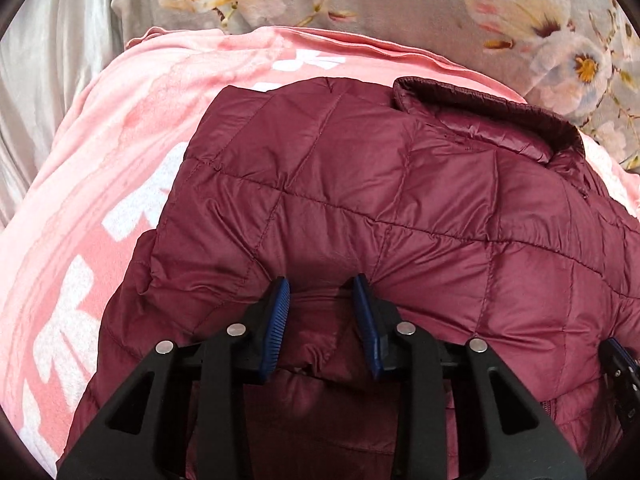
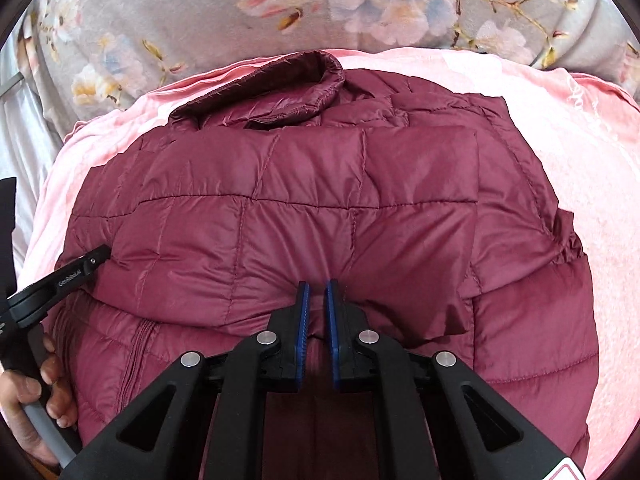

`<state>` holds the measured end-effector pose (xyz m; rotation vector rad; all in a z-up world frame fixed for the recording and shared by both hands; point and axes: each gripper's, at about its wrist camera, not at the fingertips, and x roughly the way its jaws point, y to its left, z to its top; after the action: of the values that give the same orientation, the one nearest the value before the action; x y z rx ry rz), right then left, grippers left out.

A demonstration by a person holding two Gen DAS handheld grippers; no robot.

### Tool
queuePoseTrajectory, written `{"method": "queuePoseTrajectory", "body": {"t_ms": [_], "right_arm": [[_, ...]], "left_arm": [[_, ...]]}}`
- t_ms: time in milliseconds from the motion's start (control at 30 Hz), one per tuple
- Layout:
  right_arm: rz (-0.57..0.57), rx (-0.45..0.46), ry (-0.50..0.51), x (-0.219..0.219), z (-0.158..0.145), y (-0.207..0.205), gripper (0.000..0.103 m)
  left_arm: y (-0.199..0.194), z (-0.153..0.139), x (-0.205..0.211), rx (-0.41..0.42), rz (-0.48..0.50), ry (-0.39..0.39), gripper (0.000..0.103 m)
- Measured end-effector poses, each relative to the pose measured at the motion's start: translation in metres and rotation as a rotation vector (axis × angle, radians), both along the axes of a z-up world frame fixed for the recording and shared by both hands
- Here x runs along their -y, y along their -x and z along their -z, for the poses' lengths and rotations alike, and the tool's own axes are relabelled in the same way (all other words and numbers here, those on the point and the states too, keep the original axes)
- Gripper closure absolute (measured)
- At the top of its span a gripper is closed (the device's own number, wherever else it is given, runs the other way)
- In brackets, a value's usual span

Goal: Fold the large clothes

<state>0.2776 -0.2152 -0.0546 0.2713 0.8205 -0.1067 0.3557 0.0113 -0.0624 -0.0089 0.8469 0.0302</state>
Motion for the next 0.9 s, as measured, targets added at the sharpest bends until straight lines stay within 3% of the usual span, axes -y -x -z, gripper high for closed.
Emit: {"method": "queuePoseTrajectory", "body": {"t_ms": [67, 133, 233, 333, 467, 567, 767, 900], "right_arm": [[0.001, -0.004, -0.007, 0.001, -0.002, 0.001, 0.098], [-0.002, 0.004, -0.01, 0.001, -0.009, 0.007, 0.091], [-0.008, 0.039, -0.02, 0.004, -0.023, 0.011, 0.085], [-0.014, 0.095, -0.104, 0.014, -0.044, -0.001, 0.074], [-0.011, 0.16, -0.202, 0.026, -0.059, -0.029, 0.066], [0.006, 0.179, -0.287, 0.037, -0.059, -0.057, 0.063], [0.073, 0.144, -0.477, 0.056, -0.029, -0.105, 0.062], [0.082, 0.14, -0.543, 0.058, -0.018, -0.122, 0.062]], "left_arm": [[0.0, -0.001, 0.001, -0.001, 0.001, -0.011, 0.071], [0.0, -0.006, -0.002, -0.008, 0.005, 0.011, 0.07], [-0.001, -0.022, -0.013, -0.02, 0.02, 0.142, 0.058], [-0.01, -0.046, -0.017, -0.01, 0.036, 0.273, 0.054], [-0.038, -0.07, -0.004, -0.005, 0.053, 0.364, 0.044], [-0.061, -0.067, 0.012, -0.043, 0.049, 0.416, 0.044], [-0.102, -0.039, 0.027, -0.136, -0.003, 0.532, 0.044], [-0.115, -0.028, 0.028, -0.14, -0.027, 0.56, 0.045]]}}
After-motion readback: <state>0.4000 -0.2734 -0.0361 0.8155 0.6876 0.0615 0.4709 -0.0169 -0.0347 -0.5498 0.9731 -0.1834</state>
